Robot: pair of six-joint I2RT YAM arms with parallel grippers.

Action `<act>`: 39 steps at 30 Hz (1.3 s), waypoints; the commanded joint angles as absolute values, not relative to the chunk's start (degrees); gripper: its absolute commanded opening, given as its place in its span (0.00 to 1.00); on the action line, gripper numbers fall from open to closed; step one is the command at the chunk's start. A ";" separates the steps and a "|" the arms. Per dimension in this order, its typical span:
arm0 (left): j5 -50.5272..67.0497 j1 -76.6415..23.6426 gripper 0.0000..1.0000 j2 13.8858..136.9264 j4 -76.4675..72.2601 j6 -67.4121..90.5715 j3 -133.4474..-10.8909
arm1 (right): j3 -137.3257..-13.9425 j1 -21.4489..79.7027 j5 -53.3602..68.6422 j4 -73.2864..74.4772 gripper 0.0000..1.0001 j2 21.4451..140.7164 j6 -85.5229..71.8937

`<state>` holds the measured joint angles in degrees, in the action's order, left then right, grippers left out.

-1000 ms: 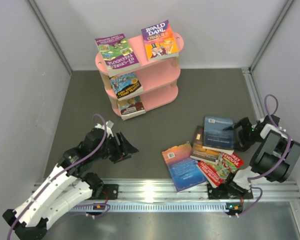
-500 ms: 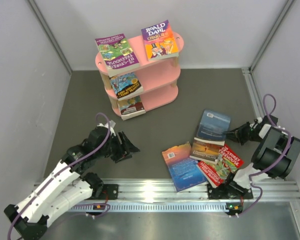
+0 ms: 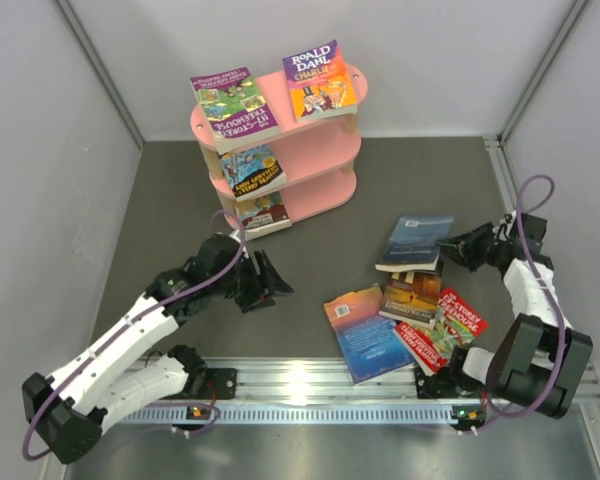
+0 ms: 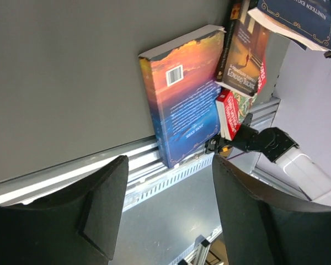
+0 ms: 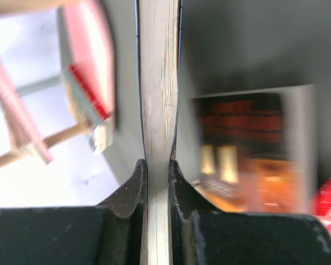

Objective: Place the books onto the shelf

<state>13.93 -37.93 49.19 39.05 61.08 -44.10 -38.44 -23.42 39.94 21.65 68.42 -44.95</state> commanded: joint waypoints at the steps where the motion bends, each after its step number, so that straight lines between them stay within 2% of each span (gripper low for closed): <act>1: 16.69 -38.14 0.69 52.89 31.57 58.27 -48.16 | -43.42 -17.59 43.59 16.71 0.00 63.99 -54.65; 6: 18.63 -38.06 0.84 56.95 22.78 58.88 -48.78 | -45.44 -10.21 43.07 14.68 0.00 58.63 -62.47; 9: 19.51 -38.06 0.88 58.97 16.99 59.94 -48.69 | -46.58 -6.25 43.77 15.03 0.00 56.26 -64.24; 13: 20.65 -38.06 0.89 63.27 11.09 61.26 -49.30 | -45.71 -1.24 44.38 14.94 0.00 52.83 -67.40; 17: 22.06 -38.06 0.89 68.11 8.96 61.53 -51.94 | -43.25 8.41 42.11 12.75 0.00 50.19 -72.41; 22: 22.24 -38.23 0.88 72.94 8.44 60.64 -55.72 | -40.79 14.06 40.34 4.34 0.00 49.83 -79.09; 25: 22.06 -38.49 0.77 74.09 7.30 61.35 -55.81 | -40.08 15.64 41.22 0.45 0.00 51.06 -82.44; 26: 21.71 -38.58 0.56 74.00 6.69 61.78 -55.64 | -40.34 16.17 41.39 0.44 0.00 51.59 -82.44; 28: 20.84 -38.76 0.25 73.04 6.07 62.40 -54.85 | -41.13 16.70 41.75 0.96 0.00 52.99 -81.65; 29: 20.31 -38.76 0.03 72.60 6.06 62.58 -54.41 | -41.31 16.70 41.92 1.14 0.00 53.43 -81.04; 30: 19.87 -38.76 0.00 71.64 6.06 62.67 -54.14 | -41.40 16.79 42.01 1.40 0.00 53.70 -80.69; 33: 18.64 -38.67 0.00 69.45 7.11 62.49 -53.96 | -42.10 16.88 41.92 3.51 0.00 54.67 -78.67; 34: 18.28 -38.67 0.00 68.91 7.38 62.32 -54.05 | -42.80 16.96 41.75 4.47 0.03 55.02 -77.88; 35: 17.93 -38.67 0.00 67.69 7.99 62.14 -54.49 | -43.06 17.05 41.66 6.48 0.14 55.11 -76.39; 39: 16.96 -38.67 0.00 65.40 10.45 59.86 -57.73 | -43.68 17.58 41.31 7.91 0.22 54.93 -74.80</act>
